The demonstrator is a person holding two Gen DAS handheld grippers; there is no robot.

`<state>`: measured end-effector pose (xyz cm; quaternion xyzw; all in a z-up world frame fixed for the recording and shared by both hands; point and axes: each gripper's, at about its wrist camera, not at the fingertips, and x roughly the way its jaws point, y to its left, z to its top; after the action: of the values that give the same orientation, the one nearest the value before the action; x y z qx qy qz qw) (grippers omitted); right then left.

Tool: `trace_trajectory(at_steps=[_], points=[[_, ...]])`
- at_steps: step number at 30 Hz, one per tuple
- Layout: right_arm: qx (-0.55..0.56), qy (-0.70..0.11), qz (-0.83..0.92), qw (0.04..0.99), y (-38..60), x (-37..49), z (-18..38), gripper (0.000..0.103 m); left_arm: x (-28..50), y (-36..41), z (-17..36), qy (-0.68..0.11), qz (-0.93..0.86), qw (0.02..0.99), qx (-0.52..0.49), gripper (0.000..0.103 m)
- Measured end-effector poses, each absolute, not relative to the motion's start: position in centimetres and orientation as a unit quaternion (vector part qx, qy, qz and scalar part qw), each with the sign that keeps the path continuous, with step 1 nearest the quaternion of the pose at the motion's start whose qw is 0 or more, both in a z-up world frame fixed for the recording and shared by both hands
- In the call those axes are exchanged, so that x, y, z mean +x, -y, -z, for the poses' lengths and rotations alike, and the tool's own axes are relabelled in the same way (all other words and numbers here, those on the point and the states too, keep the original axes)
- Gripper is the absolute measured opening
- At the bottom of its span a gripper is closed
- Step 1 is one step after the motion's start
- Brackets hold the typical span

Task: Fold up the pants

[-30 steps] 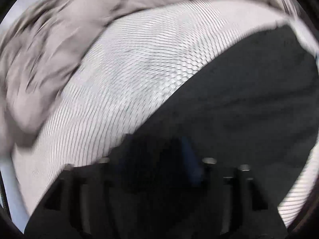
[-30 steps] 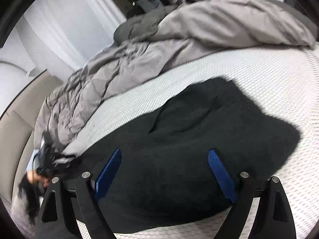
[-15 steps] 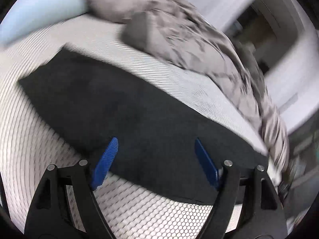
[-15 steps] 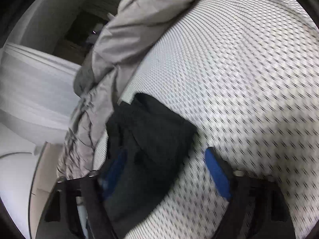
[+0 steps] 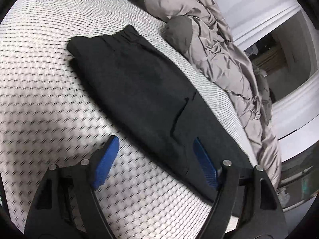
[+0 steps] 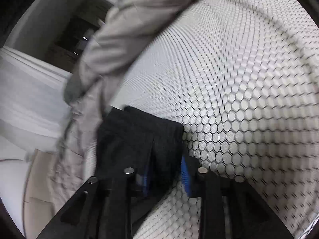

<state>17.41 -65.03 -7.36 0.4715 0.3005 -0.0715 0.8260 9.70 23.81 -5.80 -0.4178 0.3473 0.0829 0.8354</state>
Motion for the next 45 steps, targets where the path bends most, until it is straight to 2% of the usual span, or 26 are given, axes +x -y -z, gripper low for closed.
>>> trace_trajectory(at_steps=[1,2,3,5,6,8,9,10,11,12,13,15,20,22,23,24,25,27,28,29,30,32,34,35,36,45], points=[[0.468,-0.287,0.068,0.833,64.9,16.6,6.9,0.059,10.3,-24.0,5.9,-0.347,-0.09,0.836,-0.415,0.063],[0.466,-0.28,0.061,0.837,64.6,15.9,6.6,0.062,10.9,-24.2,6.1,-0.35,-0.099,0.835,-0.414,0.051],[0.468,-0.285,0.046,0.835,64.3,15.6,6.8,0.062,11.2,-24.5,6.6,-0.351,-0.109,0.831,-0.418,0.034],[0.485,-0.3,0.002,0.821,63.4,15.9,7.4,0.062,12.1,-25.0,7.1,-0.35,-0.119,0.824,-0.429,0.012],[0.49,-0.3,-0.016,0.818,63.2,16.2,7.8,0.062,12.3,-25.3,7.3,-0.348,-0.116,0.823,-0.434,0.006],[0.477,-0.308,-0.017,0.823,62.6,17.3,8.4,0.06,12.3,-25.4,7.1,-0.341,-0.112,0.828,-0.431,0.004],[0.471,-0.311,-0.001,0.826,62.4,17.8,8.8,0.055,12.2,-25.3,7.0,-0.34,-0.112,0.83,-0.427,0.004],[0.469,-0.312,0.009,0.826,62.2,18.2,9.1,0.042,12.2,-25.3,6.7,-0.339,-0.112,0.832,-0.424,0.004],[0.465,-0.316,0.019,0.827,62.1,18.5,9.1,0.034,12.0,-25.3,6.3,-0.338,-0.111,0.835,-0.419,0.004],[0.459,-0.317,0.017,0.83,61.8,18.9,8.8,0.016,11.7,-25.3,5.8,-0.334,-0.11,0.839,-0.415,0.003],[0.451,-0.316,0.011,0.834,61.6,19.2,8.4,0.01,11.2,-25.5,5.2,-0.329,-0.108,0.843,-0.412,0.002],[0.44,-0.309,0.004,0.843,61.3,18.7,7.2,0.004,10.0,-25.8,4.2,-0.323,-0.102,0.849,-0.406,0.002],[0.429,-0.304,-0.013,0.851,59.3,13.6,4.8,0.003,4.0,-26.5,2.1,-0.324,-0.125,0.867,-0.359,0.003],[0.41,-0.315,-0.012,0.856,58.2,10.7,5.1,0.004,2.3,-27.0,2.6,-0.34,-0.145,0.865,-0.339,0.005],[0.397,-0.327,-0.008,0.857,57.7,8.7,5.8,0.009,1.8,-27.3,3.3,-0.362,-0.15,0.861,-0.326,0.008],[0.369,-0.348,0.003,0.862,57.0,7.5,6.5,0.016,1.4,-27.8,3.8,-0.373,-0.15,0.856,-0.326,0.017],[0.346,-0.366,0.012,0.864,56.5,7.1,6.9,0.03,1.0,-28.4,4.1,-0.379,-0.155,0.85,-0.332,0.022],[0.321,-0.374,0.012,0.87,56.4,7.1,6.5,0.035,-0.3,-29.3,3.5,-0.37,-0.178,0.85,-0.331,0.039],[0.32,-0.364,0.011,0.874,56.6,6.9,5.8,0.048,-0.8,-29.5,3.0,-0.362,-0.189,0.853,-0.326,0.044],[0.321,-0.346,0.021,0.882,57.3,6.1,4.8,0.063,-1.3,-29.6,2.3,-0.353,-0.199,0.856,-0.32,0.059],[0.323,-0.322,0.034,0.889,57.9,5.3,3.9,0.068,-1.8,-29.6,1.7,-0.344,-0.204,0.861,-0.313,0.073],[0.31,-0.286,0.05,0.905,58.6,5.0,1.8,0.07,-2.3,-29.1,0.5,-0.326,-0.197,0.875,-0.3,0.082],[0.279,-0.284,0.055,0.916,58.5,6.4,-0.1,0.072,-2.0,-27.8,-0.3,-0.321,-0.179,0.887,-0.279,0.086],[0.259,-0.288,0.039,0.921,57.9,7.5,-0.5,0.078,-1.7,-27.2,-0.5,-0.323,-0.172,0.891,-0.269,0.092],[0.246,-0.295,0.023,0.923,57.6,9.0,-0.8,0.08,-1.2,-26.3,-0.6,-0.328,-0.162,0.895,-0.257,0.103],[0.105,-0.428,-0.075,0.895,53.8,22.8,3.0,0.083,2.7,-20.0,-0.5,-0.324,-0.084,0.912,-0.237,0.102]])
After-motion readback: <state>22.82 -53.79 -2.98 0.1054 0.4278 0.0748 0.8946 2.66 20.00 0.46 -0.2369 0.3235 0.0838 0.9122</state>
